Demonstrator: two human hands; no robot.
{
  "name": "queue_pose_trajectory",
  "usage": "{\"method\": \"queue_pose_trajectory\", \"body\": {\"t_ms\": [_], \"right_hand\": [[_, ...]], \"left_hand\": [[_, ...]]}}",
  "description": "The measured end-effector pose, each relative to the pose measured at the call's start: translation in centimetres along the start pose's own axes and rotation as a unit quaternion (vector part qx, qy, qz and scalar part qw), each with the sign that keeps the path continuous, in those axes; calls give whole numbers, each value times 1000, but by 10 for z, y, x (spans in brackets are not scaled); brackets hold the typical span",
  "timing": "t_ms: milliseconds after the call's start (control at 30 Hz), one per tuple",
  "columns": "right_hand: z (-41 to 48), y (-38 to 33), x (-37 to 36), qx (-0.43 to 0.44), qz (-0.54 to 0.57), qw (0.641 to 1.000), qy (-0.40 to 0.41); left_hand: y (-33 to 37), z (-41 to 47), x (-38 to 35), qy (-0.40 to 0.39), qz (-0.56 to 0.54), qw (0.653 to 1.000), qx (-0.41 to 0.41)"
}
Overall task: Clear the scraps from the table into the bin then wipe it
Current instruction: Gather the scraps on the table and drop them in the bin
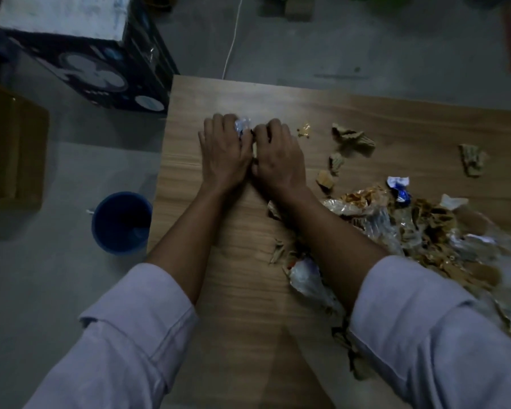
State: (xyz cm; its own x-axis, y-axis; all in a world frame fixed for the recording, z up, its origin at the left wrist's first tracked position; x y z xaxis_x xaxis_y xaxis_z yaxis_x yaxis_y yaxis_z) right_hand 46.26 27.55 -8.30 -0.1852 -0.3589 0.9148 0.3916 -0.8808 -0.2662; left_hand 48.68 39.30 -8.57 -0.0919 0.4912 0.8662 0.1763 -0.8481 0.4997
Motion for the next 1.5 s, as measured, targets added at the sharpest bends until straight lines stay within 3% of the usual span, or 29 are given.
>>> {"method": "queue_pose_trajectory", "body": {"t_ms": [167,233,300,433,567,733,900,1067,1233,1367,1500], "right_hand": [[-28,-8,26,-25,15,992,-121],[-40,-11,41,-74,34,990,-115],[-53,-20,64,-107,47,992,-54],[-91,-40,120,-136,47,985,91],[-137,-44,160,-204,35,956,206],[-189,-30,172,-261,47,921,286],[-219,-12,140,-282,20,932,225],[-221,-8,136,-275,39,941,194],[-214,-9,141,-280,28,950,139],[-201,-14,153,-272,12,948,164],[-188,-22,157,-266,10,946,183]], "left_hand": [[1,-34,23,-31,-103,981,158],[2,-49,33,-42,-166,953,250],[7,-71,43,-57,-191,942,268],[36,-133,56,-105,-262,936,211],[77,-196,53,-152,-337,923,106],[109,-220,35,-216,-356,909,-9],[96,-226,-13,-217,-276,930,-107],[96,-224,-13,-153,-204,955,-151],[90,-228,-5,-174,-163,960,-146],[89,-219,23,-121,-163,968,-147],[61,-204,19,-106,-171,976,-82]]}}
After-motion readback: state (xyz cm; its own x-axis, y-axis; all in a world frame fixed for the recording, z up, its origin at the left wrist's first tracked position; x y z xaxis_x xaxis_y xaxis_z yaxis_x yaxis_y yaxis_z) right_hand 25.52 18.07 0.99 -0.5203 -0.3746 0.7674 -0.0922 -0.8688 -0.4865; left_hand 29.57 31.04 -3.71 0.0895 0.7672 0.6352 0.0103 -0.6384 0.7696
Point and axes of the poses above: each hand's wrist, its own z-axis towards the middle knuckle, its own x-axis out of the back of the hand, y = z × x, the point moved 2 cm from there along z, towards the middle knuckle, and after that the axes turned 12 degrees about x, right-handed, at the moved point
